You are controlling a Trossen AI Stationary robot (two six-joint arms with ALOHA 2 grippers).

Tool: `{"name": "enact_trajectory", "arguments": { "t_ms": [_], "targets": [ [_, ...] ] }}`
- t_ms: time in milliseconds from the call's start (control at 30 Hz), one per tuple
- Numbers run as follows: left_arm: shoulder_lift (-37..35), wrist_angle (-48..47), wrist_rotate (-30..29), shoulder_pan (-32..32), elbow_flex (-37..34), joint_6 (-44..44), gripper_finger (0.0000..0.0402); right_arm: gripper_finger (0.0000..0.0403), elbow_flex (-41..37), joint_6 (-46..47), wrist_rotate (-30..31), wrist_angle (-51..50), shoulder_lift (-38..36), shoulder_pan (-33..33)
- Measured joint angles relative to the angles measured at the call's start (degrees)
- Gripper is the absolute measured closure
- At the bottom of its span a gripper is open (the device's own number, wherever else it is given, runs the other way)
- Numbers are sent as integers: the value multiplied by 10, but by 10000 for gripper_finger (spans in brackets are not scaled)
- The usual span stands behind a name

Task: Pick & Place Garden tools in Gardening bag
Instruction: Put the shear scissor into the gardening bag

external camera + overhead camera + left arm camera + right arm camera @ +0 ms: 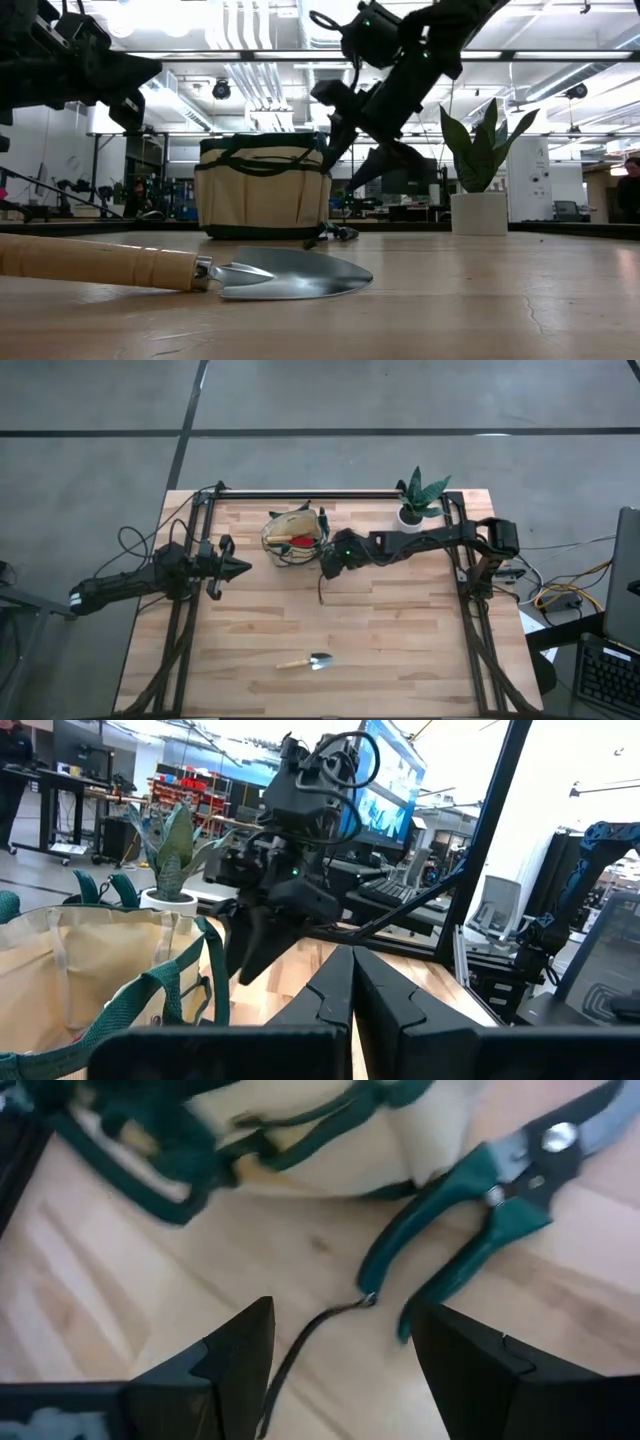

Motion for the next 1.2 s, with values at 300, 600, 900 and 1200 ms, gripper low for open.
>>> {"name": "enact_trajectory", "arguments": {
  "t_ms": [300, 600, 900, 1200],
  "targets": [
    [0, 0, 0, 0, 0, 0, 392, 181, -53, 29, 48, 21, 1, -2],
    [0, 1, 0, 0, 0, 0, 392, 181, -68, 46, 92, 44, 7, -4],
    [0, -2, 0, 0, 0, 0, 392, 182, -26, 13, 88, 38, 62, -7],
    [6, -4, 0, 0, 0, 0, 392, 184, 35, 12, 90, -49, 119, -12]
  ]
}}
